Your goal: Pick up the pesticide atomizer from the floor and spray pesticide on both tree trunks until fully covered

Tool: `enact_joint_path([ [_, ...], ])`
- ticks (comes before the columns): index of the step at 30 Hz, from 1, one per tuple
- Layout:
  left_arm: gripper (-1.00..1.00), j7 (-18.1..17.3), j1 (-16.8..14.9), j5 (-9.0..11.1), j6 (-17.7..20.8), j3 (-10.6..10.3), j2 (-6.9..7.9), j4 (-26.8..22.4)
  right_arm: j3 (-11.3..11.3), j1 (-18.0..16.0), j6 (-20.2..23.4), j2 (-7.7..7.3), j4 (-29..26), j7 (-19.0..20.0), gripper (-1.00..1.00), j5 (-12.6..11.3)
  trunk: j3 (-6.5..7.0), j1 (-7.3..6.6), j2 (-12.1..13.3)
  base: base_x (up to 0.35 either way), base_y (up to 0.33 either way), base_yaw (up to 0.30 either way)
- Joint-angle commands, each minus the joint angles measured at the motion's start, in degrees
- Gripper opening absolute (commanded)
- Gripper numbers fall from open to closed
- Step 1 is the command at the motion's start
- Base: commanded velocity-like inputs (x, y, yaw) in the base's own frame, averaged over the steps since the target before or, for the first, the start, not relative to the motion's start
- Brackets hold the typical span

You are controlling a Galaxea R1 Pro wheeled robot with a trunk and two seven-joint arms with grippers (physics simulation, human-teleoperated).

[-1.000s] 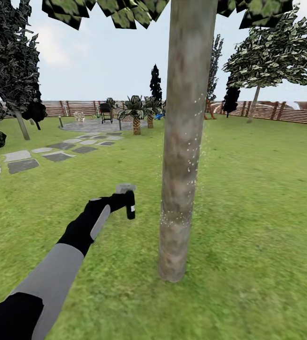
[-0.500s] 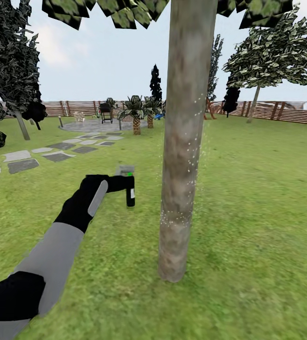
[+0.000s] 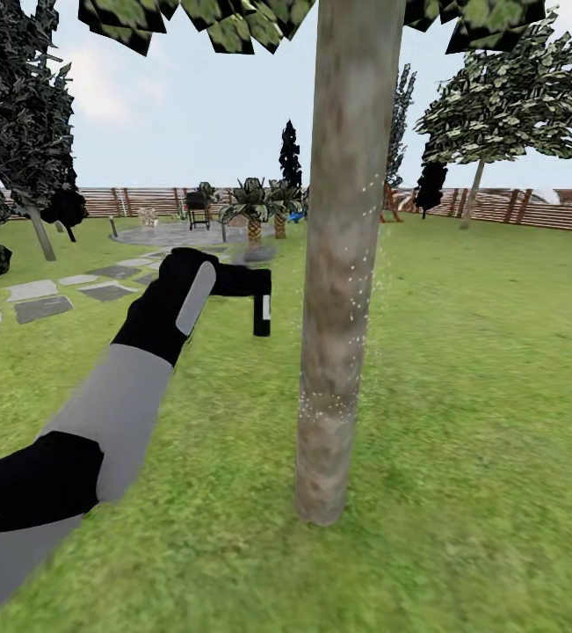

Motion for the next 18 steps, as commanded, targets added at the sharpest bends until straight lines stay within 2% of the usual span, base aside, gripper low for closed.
enact_joint_path([
  [1,-1.00,0.00,-1.01,-0.09,0.66,-0.01,-0.05,0.03,0.00,0.01,0.01,0.00,0.00,0.01,1.00,0.00,-0.01,0.00,0.01,0.000,0.000,0.000],
  [5,-1.00,0.00,-5.33,-0.08,1.72,-0.01,-0.12,0.84,0.00,0.01,0.02,0.00,0.00,0.82,1.00,0.00,-0.01,0.00,0.01,0.000,0.000,0.000],
  [6,-1.00,0.00,-7.21,-0.08,1.79,-0.01,-0.28,2.52,0.00,0.01,0.02,0.00,0.00,1.35,1.00,0.00,-0.01,0.00,0.01,0.000,0.000,0.000],
  [11,-1.00,0.00,-12.06,-0.08,1.86,-0.01,-1.29,5.68,0.00,0.01,0.21,-0.03,0.00,1.89,1.00,0.00,-0.01,0.00,0.01,0.000,0.000,0.000],
  [18,-1.00,-0.07,-15.44,-0.08,1.90,0.05,-1.36,5.94,0.00,0.01,0.29,-0.09,0.00,1.94,1.00,0.00,-0.01,0.00,0.01,0.000,0.000,0.000],
])
